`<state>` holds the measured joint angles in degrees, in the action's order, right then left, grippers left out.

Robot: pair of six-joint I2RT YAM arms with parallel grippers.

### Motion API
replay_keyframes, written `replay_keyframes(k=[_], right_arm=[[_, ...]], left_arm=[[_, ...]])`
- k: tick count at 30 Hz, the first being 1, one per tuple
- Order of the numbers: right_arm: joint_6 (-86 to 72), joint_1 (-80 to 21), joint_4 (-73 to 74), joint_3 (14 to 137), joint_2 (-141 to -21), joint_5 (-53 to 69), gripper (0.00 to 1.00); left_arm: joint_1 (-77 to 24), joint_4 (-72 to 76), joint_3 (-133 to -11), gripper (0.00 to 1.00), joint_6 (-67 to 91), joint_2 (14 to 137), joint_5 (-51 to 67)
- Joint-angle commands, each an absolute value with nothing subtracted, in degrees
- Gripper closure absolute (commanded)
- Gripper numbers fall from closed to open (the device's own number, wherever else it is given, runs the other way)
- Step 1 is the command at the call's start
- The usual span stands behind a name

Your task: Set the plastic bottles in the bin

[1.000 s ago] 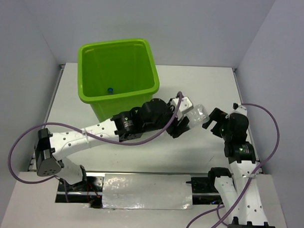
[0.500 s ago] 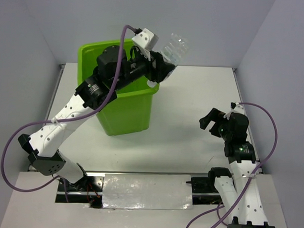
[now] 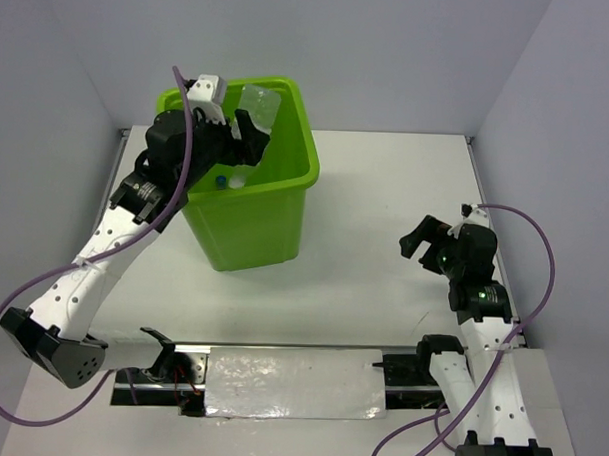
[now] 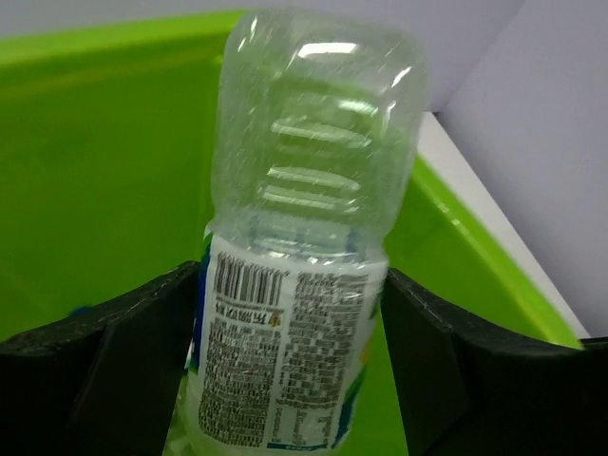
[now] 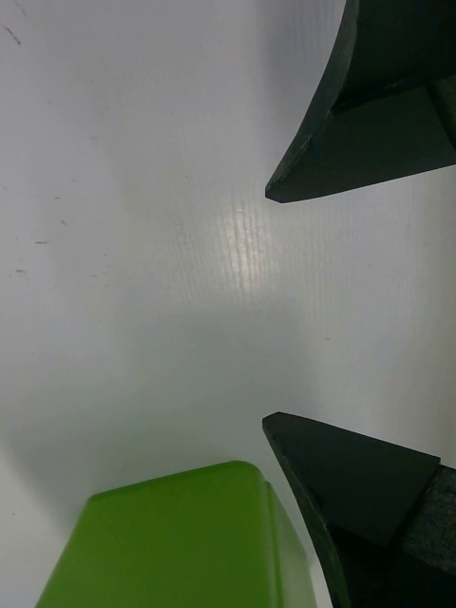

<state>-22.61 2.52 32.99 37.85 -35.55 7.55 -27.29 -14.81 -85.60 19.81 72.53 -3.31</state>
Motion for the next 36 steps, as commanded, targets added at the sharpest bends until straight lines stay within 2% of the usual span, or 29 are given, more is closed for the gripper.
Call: replay_keyframes(k=[1,2,7,13,21,26,27,30,32,33,36], right_arm=[[-21.7,3.0,30.8,37.7,-35.9,6.7,0.00],[-21.7,3.0,30.8,37.8,-35.8,6.7,0.00],[-21.7,3.0,30.8,37.7,-35.7,6.3,0.00],[-21.8,3.0,30.8,37.9,-35.7,5.8,0.00],[-21.8,3.0,31.0,38.1,-36.2,5.2,0.00],[-22.1,3.1,31.1,38.3,-36.2,4.6,0.00],[-22.1,3.1,31.3,38.4,-36.4,4.3,0.00],[-22.1,3.1,31.4,38.6,-36.5,3.3,0.00],[-21.9,3.1,31.3,38.7,-36.5,3.1,0.00],[-21.8,3.1,31.6,38.8,-36.5,2.9,0.00],[-22.1,3.1,32.0,38.9,-36.2,0.9,0.00]], left_arm=[[-26.1,-11.2,-82.6,0.13,23.4,70.3,-2.6],[-26.1,-11.8,-82.6,0.08,23.4,70.2,-2.7],[-26.1,-15.4,-87.4,0.01,21.9,70.8,-2.0],[-26.0,-18.9,-91.2,0.01,21.0,71.3,-2.5],[-24.3,-29.3,-100.0,0.01,20.1,70.8,-17.8],[-15.1,-36.5,-102.5,0.01,22.9,70.0,-24.9],[-11.2,-37.3,-101.8,0.01,24.1,69.5,-28.4],[-0.1,-41.0,-99.0,0.01,29.4,69.0,-29.1],[5.6,-43.7,-95.8,0.01,33.9,68.8,-27.5],[11.2,-43.1,-93.4,0.01,34.9,68.4,-21.9],[19.8,-38.5,-81.2,0.01,39.6,65.8,-13.8]])
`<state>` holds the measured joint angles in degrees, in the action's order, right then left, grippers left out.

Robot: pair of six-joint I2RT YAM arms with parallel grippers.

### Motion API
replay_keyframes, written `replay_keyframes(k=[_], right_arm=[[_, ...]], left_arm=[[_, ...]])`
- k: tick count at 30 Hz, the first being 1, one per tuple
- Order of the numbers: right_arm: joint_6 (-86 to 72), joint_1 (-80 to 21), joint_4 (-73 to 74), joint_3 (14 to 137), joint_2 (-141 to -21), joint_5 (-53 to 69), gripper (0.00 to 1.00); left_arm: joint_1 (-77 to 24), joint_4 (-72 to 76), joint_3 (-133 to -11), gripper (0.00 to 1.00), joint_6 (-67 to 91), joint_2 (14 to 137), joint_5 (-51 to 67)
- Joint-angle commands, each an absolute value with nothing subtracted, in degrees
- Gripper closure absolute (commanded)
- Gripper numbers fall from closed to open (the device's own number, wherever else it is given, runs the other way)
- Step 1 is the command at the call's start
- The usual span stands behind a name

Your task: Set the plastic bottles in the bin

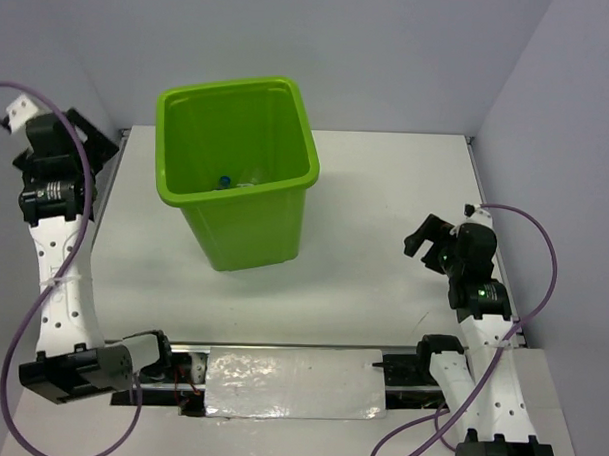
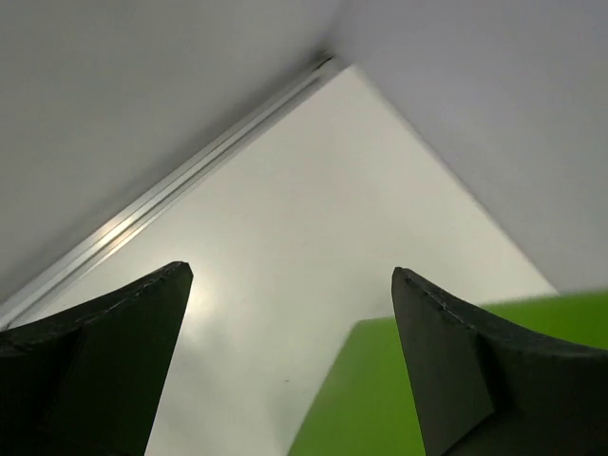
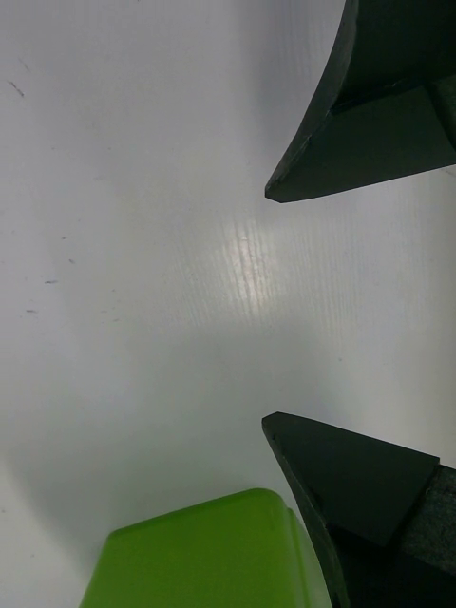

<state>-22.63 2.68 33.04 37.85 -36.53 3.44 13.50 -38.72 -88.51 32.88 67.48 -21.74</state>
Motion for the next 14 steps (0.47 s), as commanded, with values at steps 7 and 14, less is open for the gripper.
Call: replay_keyframes(k=[7,14], right_arm=[[-22.5,3.2,31.6,38.8,-33.3,-1.7,0.00],[-22.2,3.1,31.1,38.3,-32.1,-2.1,0.00]], left_arm=[[22.4,-28.2,-55.2,0.01,42.4,57.5,-14.3],[22.4,-25.1,-49.8,0.01,40.5,55.1,-12.0]])
